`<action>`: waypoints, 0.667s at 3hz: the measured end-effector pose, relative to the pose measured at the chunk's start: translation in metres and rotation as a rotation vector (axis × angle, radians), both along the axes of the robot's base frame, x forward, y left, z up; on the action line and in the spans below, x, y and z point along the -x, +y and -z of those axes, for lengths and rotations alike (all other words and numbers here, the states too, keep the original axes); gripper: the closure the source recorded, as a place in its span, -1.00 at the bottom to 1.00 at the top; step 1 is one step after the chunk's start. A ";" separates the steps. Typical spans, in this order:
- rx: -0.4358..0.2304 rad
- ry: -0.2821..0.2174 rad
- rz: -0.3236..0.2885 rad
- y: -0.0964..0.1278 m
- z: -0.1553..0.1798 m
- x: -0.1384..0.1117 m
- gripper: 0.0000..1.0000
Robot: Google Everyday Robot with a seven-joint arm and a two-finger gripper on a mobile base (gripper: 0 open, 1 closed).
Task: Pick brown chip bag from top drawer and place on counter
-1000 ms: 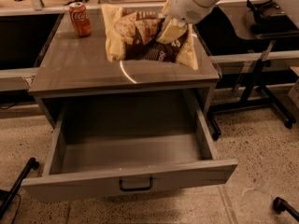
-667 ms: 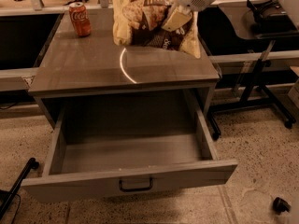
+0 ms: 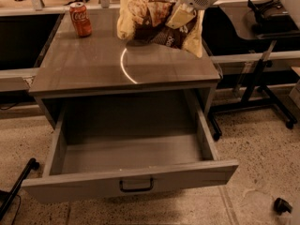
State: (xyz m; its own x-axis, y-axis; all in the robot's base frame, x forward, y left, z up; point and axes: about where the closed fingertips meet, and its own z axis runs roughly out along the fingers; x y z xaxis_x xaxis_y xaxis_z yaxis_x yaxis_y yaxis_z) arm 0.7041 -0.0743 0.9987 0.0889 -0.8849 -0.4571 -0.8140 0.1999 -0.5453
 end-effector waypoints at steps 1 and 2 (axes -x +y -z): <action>-0.007 0.036 0.097 -0.014 0.015 -0.022 1.00; 0.004 0.090 0.203 -0.028 0.033 -0.045 1.00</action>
Offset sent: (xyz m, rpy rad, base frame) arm 0.0717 -0.0511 -0.0482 -0.0184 0.1553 -0.3460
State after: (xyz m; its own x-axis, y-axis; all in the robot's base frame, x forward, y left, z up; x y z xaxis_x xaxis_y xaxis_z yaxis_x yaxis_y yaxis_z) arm 0.7488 -0.1026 0.9653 -0.1325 -0.8822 -0.4519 -0.8027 0.3630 -0.4732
